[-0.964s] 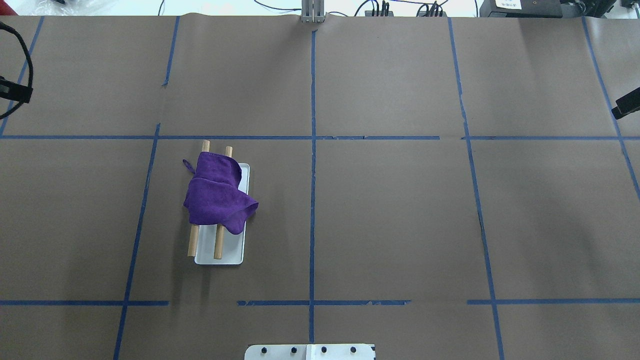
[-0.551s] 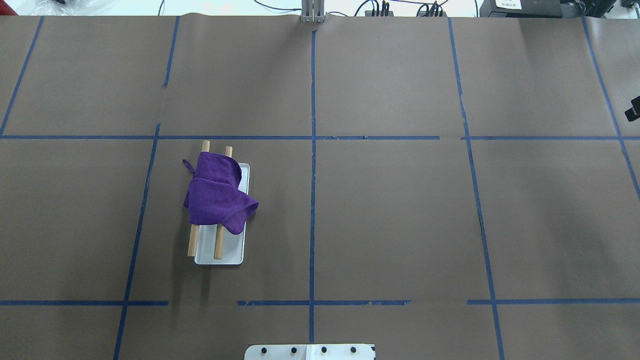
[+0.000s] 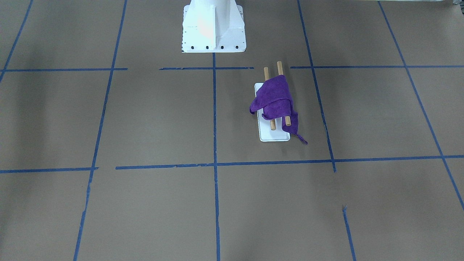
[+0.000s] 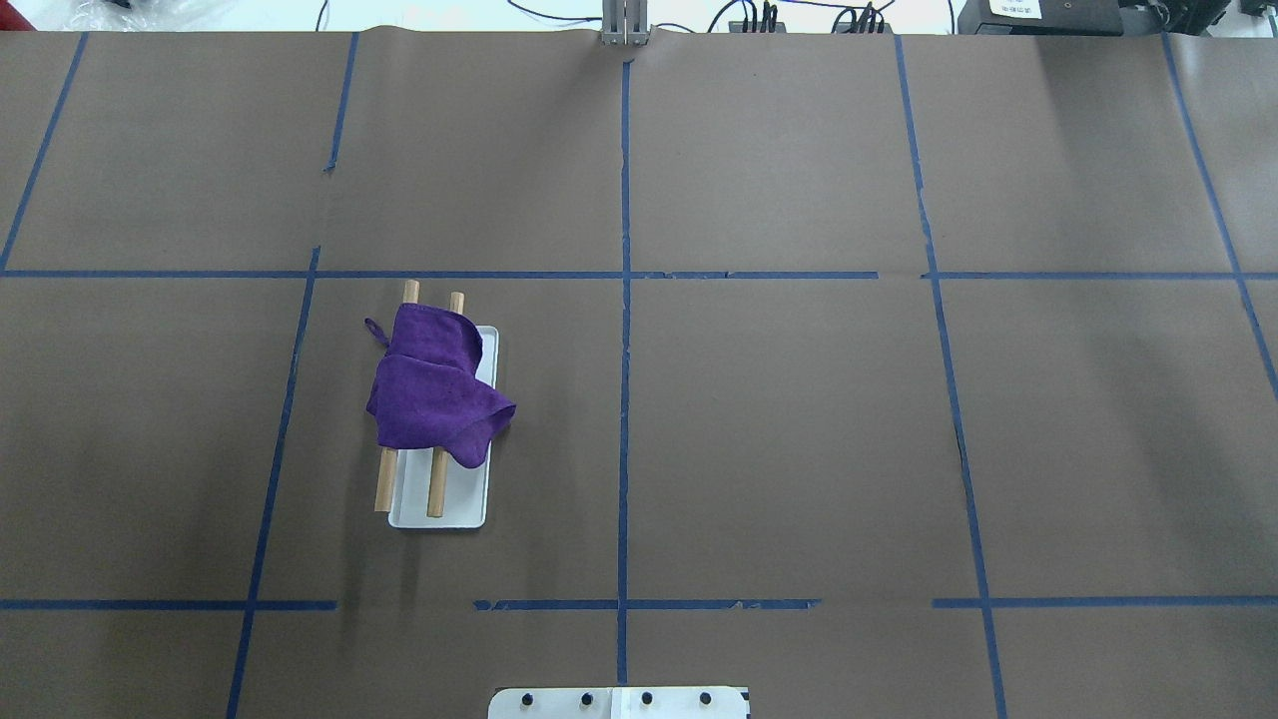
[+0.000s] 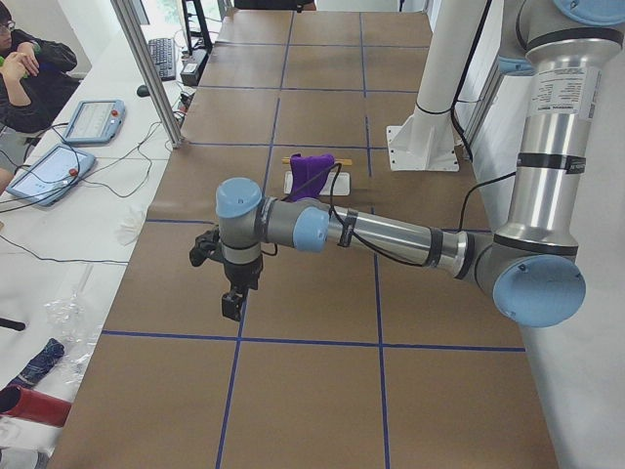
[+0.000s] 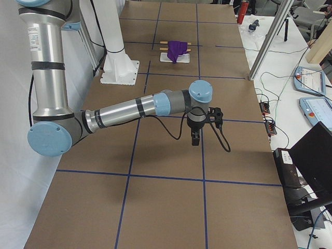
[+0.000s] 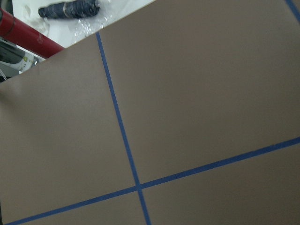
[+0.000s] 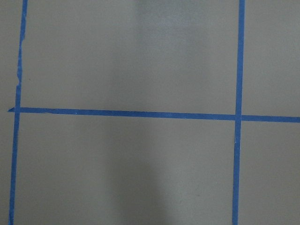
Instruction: Hang towel on rack
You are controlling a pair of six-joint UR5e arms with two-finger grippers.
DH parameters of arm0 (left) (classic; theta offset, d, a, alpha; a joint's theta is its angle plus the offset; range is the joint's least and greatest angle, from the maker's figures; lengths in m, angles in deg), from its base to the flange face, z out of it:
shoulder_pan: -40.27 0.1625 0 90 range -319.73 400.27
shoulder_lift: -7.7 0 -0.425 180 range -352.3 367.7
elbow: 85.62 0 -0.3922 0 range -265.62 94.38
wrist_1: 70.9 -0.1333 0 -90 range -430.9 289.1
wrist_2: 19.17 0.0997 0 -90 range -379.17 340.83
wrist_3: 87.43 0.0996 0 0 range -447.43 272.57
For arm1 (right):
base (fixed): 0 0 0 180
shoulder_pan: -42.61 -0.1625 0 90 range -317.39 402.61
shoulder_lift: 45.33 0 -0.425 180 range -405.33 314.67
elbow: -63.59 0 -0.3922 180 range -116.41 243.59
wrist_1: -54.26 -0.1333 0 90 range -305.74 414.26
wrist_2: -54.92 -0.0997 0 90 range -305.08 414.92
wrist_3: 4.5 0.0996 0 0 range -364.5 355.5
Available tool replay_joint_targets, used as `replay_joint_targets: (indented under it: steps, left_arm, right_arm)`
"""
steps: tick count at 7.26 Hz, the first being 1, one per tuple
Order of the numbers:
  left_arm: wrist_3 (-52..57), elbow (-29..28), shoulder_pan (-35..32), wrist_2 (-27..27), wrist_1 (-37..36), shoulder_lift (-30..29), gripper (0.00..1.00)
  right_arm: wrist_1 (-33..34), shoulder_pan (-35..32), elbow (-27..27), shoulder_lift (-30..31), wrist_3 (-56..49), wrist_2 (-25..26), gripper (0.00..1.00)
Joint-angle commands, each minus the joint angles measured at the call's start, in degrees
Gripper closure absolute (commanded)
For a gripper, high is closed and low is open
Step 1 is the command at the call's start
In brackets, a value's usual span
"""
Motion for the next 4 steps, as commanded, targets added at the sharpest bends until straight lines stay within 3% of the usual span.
replay_joint_targets:
  steps: [1,4]
  left_arm:
    - [-0.56,-1.04,-1.09,-4.54,-0.64,1.58,0.0]
    - [-0.56,0.19,-1.96,-4.55,-5.37,0.36,0.0]
  right_arm:
    - [-0.08,-2.56,-2.93,1.38,-3.42,-1.9,0.0]
    - [-0.25,-3.79,-6.97,1.56,-6.53,-1.37,0.0]
